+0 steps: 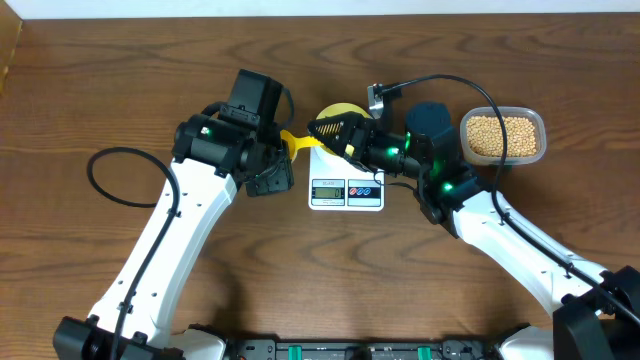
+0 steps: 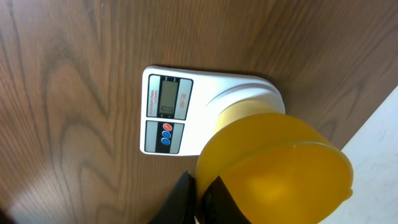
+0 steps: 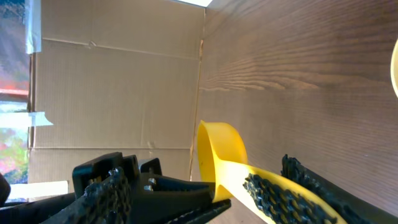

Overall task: Scoop item into bowl and weigh 50g on scale
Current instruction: 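Grasp the scoop handle with the right gripper beside the left, then open the left gripper and pull the scoop away with right gripper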

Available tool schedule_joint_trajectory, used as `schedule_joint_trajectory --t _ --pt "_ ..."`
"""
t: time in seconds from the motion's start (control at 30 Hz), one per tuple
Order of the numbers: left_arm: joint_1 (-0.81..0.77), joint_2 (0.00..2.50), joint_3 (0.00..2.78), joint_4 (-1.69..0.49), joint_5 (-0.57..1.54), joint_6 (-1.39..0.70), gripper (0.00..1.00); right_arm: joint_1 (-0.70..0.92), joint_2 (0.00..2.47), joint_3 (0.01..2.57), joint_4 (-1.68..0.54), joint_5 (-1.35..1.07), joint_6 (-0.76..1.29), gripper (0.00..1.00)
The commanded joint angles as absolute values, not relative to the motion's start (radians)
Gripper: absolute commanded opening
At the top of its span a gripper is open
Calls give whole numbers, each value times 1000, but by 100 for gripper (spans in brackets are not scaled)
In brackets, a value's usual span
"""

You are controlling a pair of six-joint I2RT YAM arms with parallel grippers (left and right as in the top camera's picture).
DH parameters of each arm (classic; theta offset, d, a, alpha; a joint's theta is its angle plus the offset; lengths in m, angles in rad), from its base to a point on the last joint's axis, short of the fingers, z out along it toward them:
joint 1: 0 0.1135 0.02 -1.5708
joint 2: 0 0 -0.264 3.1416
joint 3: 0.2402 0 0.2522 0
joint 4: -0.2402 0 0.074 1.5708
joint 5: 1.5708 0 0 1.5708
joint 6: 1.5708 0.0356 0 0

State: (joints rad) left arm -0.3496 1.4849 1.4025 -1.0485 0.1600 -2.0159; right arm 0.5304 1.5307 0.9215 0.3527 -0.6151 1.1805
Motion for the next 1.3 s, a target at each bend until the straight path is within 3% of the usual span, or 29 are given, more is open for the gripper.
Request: schedule_joint_trajectory --t 0.0,0.2,0.43,0.6,0.87,1.13,1.17,1.2,1.23,1.27 --pt "-347 1495 1418 -1052 202 -2021 7 531 1530 937 356 -631 1193 73" --pt "-348 1495 1418 -1048 248 -2021 7 531 1530 937 356 -631 1193 65" --pt "-348 1495 1418 -1049 266 -2021 7 531 1530 937 356 -630 1193 37" --pt "-348 1495 1418 -1050 281 -2021 7 531 1530 937 356 -630 1193 32" --pt "-348 1495 1418 -1050 281 -2020 7 531 1530 937 356 -631 1193 1" --pt "-348 1495 1418 -1053 280 -2020 8 531 1530 937 356 -631 1192 1" --pt "-348 1495 1418 -1053 280 -2021 16 531 1530 937 356 -631 1192 1" --pt "-348 1495 1418 -1053 279 -2021 37 531 1530 937 356 -631 1192 1" --pt "-348 1495 1418 -1053 276 -2021 70 531 1530 937 356 -631 1192 1" --pt "-348 1495 1418 -1053 276 -2020 82 531 1530 937 356 -630 1188 1"
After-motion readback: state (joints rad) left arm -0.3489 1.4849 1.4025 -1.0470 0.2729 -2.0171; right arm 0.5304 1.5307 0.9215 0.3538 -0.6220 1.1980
